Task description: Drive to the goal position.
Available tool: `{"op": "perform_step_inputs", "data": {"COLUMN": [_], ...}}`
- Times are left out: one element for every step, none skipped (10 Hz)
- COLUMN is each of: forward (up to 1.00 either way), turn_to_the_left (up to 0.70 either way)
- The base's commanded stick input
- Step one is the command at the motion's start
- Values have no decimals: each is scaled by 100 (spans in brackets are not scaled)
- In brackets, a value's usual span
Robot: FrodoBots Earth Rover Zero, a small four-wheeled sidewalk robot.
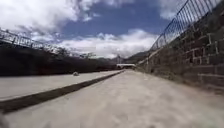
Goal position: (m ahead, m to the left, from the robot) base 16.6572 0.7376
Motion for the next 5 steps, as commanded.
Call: {"op": "perform_step_inputs", "data": {"forward": [100,100,100,100,100], "turn_to_the_left": [-9,-19,-27,-27,-27]}}
